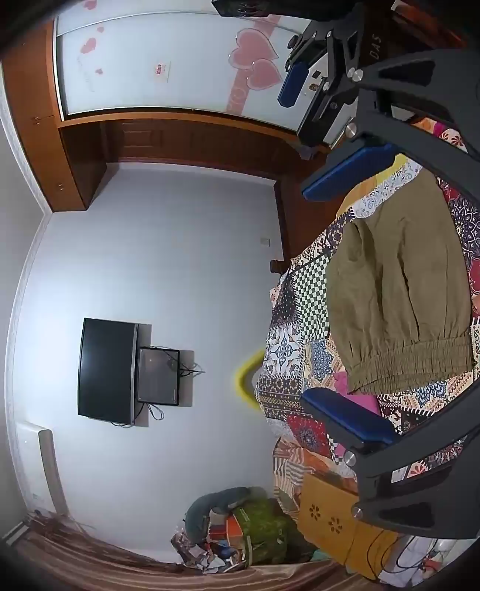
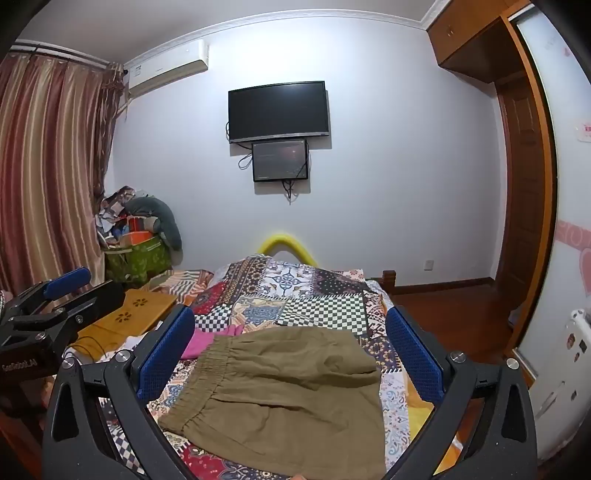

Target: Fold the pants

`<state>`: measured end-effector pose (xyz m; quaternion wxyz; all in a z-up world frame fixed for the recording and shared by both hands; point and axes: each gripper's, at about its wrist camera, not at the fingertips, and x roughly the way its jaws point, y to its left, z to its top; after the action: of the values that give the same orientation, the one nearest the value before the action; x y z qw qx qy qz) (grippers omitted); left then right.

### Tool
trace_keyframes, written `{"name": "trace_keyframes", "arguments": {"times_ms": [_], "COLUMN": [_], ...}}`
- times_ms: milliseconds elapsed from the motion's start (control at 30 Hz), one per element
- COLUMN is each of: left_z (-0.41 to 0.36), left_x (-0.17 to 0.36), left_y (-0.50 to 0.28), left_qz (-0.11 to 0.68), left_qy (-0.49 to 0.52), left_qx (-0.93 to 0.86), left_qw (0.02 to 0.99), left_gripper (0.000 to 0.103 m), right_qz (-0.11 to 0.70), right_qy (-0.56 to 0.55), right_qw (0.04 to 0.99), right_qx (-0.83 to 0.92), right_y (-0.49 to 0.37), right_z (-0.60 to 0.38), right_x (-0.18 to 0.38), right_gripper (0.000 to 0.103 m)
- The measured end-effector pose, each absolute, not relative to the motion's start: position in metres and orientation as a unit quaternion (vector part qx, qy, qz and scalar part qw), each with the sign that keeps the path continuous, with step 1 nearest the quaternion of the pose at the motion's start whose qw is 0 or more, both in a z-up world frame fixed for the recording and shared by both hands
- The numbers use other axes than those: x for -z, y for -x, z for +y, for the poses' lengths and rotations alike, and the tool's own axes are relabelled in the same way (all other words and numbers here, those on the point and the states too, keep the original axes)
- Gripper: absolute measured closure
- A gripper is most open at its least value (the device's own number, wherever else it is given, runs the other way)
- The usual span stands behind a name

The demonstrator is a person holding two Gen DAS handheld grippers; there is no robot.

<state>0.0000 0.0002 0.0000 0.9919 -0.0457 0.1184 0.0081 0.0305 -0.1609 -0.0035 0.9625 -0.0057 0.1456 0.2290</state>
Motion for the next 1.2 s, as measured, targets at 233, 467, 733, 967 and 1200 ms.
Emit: {"name": "trace_keyframes", "arguments": {"times_ms": [233, 467, 733, 967, 1200], "left_z": [-0.006, 0.001, 0.003, 0.002, 0.000], "left_x": [0.000, 0.003, 0.002, 0.003, 0.003], "left_y": [0.001, 0.000, -0.003, -0.004, -0.003], "left_qz": [0.118, 0.116, 0.119, 0.118, 0.116], "left_qy": [0.045, 0.047, 0.050, 0.048, 0.046], "left_qx": [-0.012, -0.010, -0.007, -0.007, -0.008], "left_qw": [0.992, 0.992, 0.992, 0.992, 0.992], "left_gripper": [0.001, 0.001, 0.001, 0.001, 0.001], "right_qz": [0.145, 0.146, 0.147, 0.147, 0.147], "right_qy": [0.006, 0.006, 0.005, 0.003, 0.002], "right_qw": [0.963, 0.963, 0.962, 0.963, 0.962], "right_qx": [-0.228, -0.228, -0.229, -0.227, -0.228], "right_y": [-0.030, -0.030, -0.031, -0.033, -0.033], "right_z": [-0.160, -0.161, -0.161, -0.157, -0.159], "right_x": [0.005, 0.006, 0.005, 0.007, 0.007], "right_gripper": [0.000, 0.000, 0.000, 0.000, 0.000]}}
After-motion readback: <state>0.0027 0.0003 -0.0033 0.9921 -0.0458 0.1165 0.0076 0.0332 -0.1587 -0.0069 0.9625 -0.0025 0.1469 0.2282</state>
